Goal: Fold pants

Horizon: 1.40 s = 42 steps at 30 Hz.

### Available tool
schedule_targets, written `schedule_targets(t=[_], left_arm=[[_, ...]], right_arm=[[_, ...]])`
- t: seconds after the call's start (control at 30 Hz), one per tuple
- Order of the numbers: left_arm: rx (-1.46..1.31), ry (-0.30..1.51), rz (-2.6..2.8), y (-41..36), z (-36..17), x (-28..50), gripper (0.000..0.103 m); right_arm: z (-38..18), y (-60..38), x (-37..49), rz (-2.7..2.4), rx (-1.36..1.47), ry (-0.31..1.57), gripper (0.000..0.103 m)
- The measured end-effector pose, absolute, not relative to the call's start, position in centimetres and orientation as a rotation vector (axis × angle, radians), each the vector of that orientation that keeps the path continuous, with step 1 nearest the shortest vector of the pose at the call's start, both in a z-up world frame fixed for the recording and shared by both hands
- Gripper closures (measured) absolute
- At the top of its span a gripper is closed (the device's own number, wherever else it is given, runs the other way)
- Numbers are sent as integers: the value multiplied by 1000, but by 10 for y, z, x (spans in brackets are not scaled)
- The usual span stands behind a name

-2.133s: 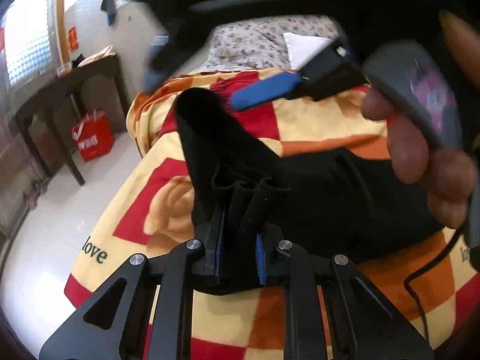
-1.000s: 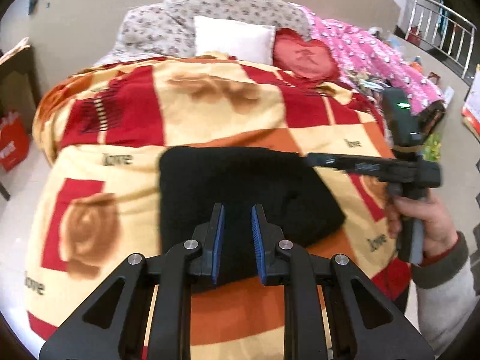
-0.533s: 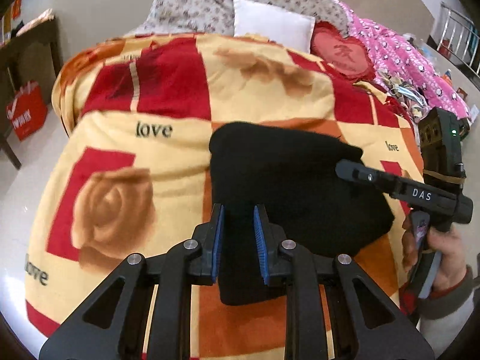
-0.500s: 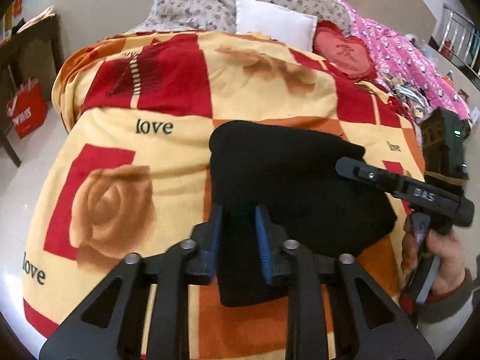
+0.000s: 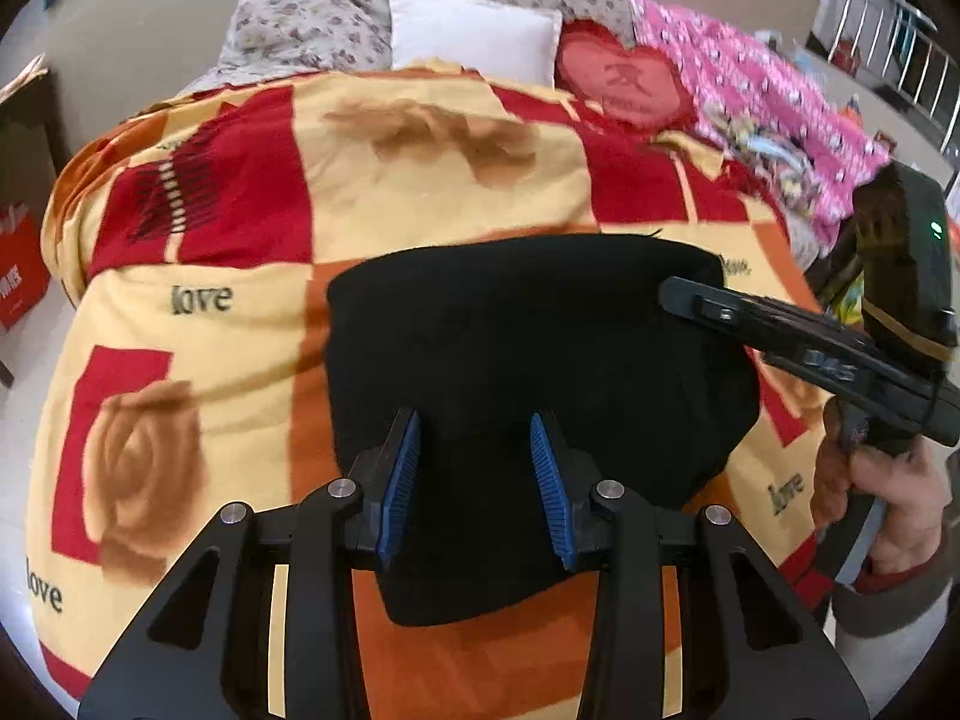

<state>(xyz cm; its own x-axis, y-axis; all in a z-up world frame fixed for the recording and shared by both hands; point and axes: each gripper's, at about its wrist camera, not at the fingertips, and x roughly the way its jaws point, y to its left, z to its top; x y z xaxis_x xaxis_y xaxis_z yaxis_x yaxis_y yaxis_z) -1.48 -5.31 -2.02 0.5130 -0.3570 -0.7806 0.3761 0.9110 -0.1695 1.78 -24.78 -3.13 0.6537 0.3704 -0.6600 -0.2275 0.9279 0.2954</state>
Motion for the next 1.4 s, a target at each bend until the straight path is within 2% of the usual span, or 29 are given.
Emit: schedule_targets(t=[0.1, 0.17, 0.2, 0.23, 0.37, 0.5, 0.63, 0.7, 0.77, 1.0, 1.23, 1.4], left_arm=[[59, 954, -411, -59, -28, -8, 67], [43, 952, -423, -54, -21, -8, 67], [37, 947, -416, -51, -18, -8, 67], [36, 935, -399, -48, -13, -6, 67], [40, 928, -336, -42, -9, 8, 67], [49, 968, -288, -46, -24, 24, 67], [71, 947, -254, -51, -30, 30, 59], [76, 942, -242, -53, -32, 33, 53], [70, 941, -239, -52, -33, 35, 51], [76, 932, -228, -54, -33, 32, 51], [80, 929, -222, -54, -33, 27, 50], [79, 920, -205, -55, -34, 24, 50]], right_arm=[[-51, -251, 31, 329, 234, 824, 90], [-46, -259, 29, 308, 246, 817, 80], [-40, -263, 26, 262, 234, 810, 70], [-33, -267, 23, 219, 219, 797, 68], [-12, -266, 6, 290, 229, 742, 68], [-16, -233, 11, 362, 136, 768, 68], [-48, -223, 36, 289, 72, 850, 68], [-51, -228, 43, 284, 112, 837, 68], [-48, -229, 45, 285, 121, 854, 68], [-25, -221, 5, 309, 41, 849, 68], [-40, -224, -37, 270, -46, 883, 65], [-51, -231, -44, 249, 8, 846, 62]])
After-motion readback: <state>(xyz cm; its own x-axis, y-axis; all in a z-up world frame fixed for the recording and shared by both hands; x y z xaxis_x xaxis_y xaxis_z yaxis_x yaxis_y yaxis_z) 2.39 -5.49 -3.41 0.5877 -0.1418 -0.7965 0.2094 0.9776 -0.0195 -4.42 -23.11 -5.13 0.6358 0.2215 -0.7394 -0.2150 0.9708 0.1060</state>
